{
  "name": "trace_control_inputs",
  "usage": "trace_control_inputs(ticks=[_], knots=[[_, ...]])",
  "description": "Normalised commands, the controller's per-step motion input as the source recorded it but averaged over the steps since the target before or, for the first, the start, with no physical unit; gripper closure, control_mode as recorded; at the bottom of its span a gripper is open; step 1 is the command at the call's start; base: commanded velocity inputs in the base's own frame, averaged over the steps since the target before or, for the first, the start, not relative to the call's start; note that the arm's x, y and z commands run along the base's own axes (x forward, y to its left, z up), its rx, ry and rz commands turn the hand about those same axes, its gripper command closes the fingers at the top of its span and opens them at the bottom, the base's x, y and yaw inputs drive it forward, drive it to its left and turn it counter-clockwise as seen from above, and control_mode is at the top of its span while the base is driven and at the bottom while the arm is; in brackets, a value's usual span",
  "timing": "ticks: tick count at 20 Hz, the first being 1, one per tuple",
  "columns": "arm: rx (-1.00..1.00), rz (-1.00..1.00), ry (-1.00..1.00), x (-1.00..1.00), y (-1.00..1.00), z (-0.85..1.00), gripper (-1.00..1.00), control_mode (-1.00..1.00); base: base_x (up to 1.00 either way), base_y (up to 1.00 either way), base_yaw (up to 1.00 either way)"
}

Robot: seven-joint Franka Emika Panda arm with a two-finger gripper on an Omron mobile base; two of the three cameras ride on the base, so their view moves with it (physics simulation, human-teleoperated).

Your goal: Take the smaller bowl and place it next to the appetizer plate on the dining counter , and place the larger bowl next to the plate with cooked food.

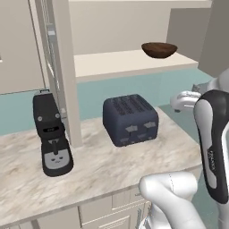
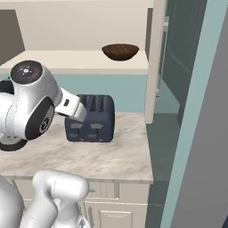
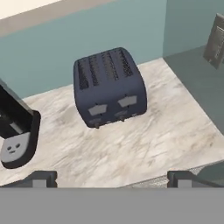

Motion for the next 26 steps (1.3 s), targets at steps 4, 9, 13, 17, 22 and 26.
trace_control_inputs(ticks=[4, 9, 13, 17, 22, 26], knots=[[-0.01, -0.31, -0.22, 0.0, 0.0, 0.39, -1.0, -1.0, 0.0, 0.0, 0.0], [0.04, -0.26, -0.11, 0.0, 0.01, 0.43, -1.0, -1.0, 0.0, 0.0, 0.0], [0.19, -0.12, -0.07, 0.0, 0.0, 0.36, -1.0, -1.0, 0.0, 0.0, 0.0], [0.17, -0.03, 0.0, 0.01, 0.0, 0.24, -1.0, -1.0, 0.0, 0.0, 0.0], [0.15, 0.02, -0.05, 0.12, -0.11, 0.21, -1.0, -1.0, 0.0, 0.0, 0.0], [0.01, 0.0, -0.12, 0.33, -0.03, 0.06, -1.0, -1.0, 0.0, 0.0, 0.0]])
